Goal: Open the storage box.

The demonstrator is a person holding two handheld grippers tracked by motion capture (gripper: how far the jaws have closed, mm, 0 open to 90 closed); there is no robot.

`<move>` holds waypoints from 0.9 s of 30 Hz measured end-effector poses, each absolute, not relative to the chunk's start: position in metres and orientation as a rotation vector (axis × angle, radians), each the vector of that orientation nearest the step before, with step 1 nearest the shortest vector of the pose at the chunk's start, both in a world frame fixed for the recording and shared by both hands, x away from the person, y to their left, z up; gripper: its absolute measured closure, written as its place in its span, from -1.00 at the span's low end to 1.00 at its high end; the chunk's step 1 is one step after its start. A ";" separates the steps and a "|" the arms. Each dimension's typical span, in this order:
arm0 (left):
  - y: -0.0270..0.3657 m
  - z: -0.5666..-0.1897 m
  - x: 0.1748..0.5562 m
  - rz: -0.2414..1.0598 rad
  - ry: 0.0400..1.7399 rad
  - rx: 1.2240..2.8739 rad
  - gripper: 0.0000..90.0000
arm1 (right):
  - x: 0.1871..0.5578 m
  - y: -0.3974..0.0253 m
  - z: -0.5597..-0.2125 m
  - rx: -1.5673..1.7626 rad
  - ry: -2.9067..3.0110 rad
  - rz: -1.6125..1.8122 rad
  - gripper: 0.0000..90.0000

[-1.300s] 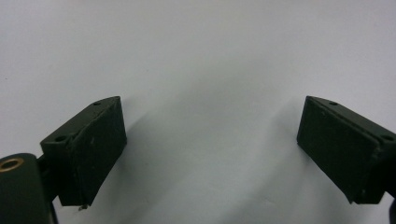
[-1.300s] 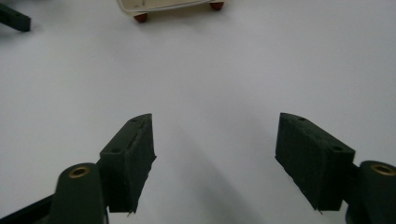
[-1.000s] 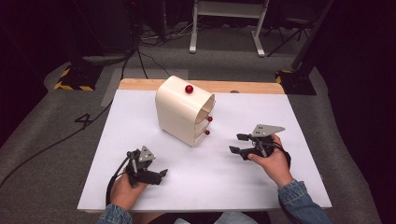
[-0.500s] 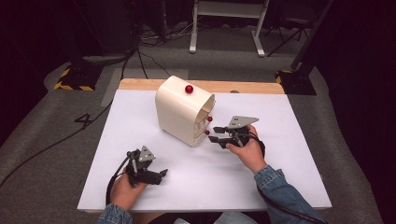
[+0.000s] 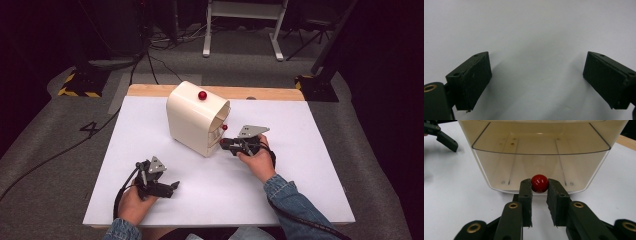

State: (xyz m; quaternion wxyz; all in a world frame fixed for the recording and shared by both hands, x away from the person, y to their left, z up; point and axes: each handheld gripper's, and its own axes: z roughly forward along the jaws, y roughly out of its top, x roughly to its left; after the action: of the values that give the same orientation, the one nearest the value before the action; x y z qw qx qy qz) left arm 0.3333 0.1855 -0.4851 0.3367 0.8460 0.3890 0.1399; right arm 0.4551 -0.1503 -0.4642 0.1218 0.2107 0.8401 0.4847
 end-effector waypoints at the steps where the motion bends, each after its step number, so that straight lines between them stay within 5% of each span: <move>1: 0.186 -0.485 0.333 0.365 1.014 2.206 -0.81 | 0.455 -0.150 -0.464 0.615 2.452 1.415 0.65; 27: 0.186 -0.485 0.333 0.368 1.012 2.209 -0.81 | 0.413 -0.212 -0.449 0.635 2.448 1.407 0.66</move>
State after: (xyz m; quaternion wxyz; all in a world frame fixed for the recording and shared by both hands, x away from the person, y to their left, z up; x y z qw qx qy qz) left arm 0.3334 0.1857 -0.4849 0.3355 0.8469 0.3878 0.1410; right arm 0.4134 -0.2123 -0.4495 0.1236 0.2179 0.8394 0.4824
